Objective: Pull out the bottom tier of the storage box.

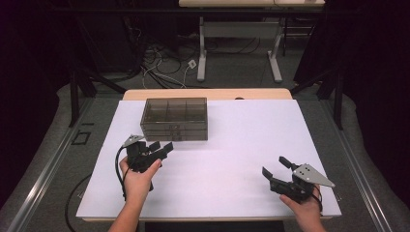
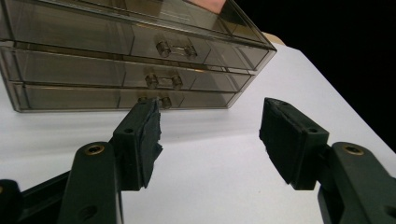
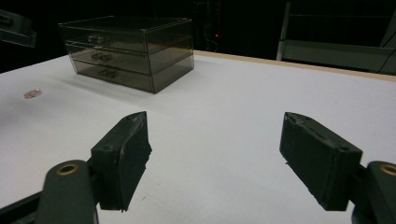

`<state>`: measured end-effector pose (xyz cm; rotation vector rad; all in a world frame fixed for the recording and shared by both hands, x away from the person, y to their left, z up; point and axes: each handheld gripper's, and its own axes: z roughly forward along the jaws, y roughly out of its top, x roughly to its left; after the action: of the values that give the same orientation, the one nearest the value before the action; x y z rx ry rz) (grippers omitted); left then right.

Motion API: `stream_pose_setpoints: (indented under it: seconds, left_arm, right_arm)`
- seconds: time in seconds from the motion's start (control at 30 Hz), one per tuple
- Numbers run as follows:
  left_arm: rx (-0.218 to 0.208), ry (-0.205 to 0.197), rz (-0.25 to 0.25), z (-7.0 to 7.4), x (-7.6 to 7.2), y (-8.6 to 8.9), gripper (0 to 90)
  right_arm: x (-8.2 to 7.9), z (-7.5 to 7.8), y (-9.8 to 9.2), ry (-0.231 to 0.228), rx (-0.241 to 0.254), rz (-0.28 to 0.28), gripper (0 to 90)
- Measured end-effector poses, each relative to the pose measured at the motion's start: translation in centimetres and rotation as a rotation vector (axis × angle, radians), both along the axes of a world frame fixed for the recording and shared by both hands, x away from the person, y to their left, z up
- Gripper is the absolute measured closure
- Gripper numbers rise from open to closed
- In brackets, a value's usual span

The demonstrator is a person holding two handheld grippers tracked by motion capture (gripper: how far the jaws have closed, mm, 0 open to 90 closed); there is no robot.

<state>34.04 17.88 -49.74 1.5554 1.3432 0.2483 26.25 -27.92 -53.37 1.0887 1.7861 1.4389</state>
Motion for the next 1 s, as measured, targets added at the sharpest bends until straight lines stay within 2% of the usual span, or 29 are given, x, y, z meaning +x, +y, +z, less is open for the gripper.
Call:
stream_pose_setpoints:
  seconds: [0.17,0.43,0.47,0.67,0.8,1.0]
  left_arm:
    - [-0.005,0.002,0.015,0.1,0.4,-0.3,38.0]
    - [-0.045,0.020,0.043,-0.1,1.3,-0.6,38.0]
    - [-0.059,0.038,0.050,-0.1,1.4,-0.7,38.1]
    - [-0.081,0.053,0.072,-0.4,2.0,-0.8,39.0]
    - [-0.091,0.083,0.075,-0.6,2.4,-0.9,40.5]
    - [-0.092,0.093,0.082,-1.1,2.9,-1.2,42.0]
  right_arm:
    - [0.0,0.0,0.0,0.000,0.004,0.004,23.5]
    - [0.0,0.0,-0.1,0.005,0.007,0.005,23.4]
    - [0.0,0.0,-0.1,0.005,0.005,0.003,23.4]
    - [0.0,0.0,-0.1,0.005,0.010,0.004,23.3]
    - [0.0,0.0,-0.1,0.006,0.008,0.004,23.2]
    - [0.0,0.0,-0.1,0.007,0.017,0.004,22.9]
